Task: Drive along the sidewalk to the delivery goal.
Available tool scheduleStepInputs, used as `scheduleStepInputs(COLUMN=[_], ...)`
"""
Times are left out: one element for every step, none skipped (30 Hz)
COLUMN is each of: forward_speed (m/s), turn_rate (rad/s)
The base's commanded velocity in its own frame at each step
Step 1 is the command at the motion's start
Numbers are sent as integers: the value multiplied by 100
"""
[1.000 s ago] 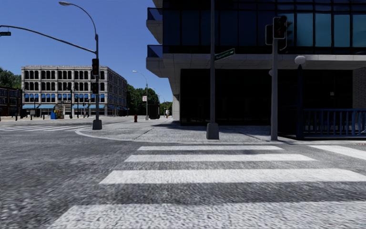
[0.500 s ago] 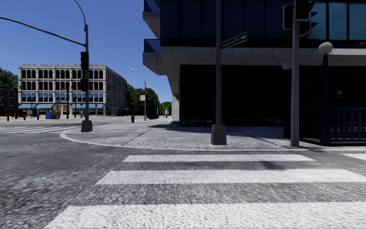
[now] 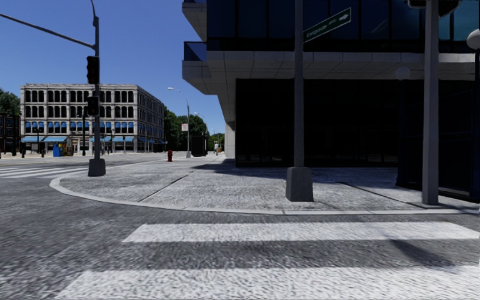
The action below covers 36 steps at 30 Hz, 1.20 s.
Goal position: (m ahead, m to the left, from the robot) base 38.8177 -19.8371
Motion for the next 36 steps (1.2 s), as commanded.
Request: scheduleStepInputs(forward_speed=[200,200,200,200,200,200,200,200,200,200,200,200,200,200,200,200,200,200,200,199,189,177,162,162,156,155,154,154,154,154,154,154,154,154,154,154], turn_rate=[55,67,67,16,2,2,0,0,0,0,0,0,0,0,0,0,0,0,0,0,0,0,0,0,0,0,0,0,0,0,0,0,0,0,0,0])
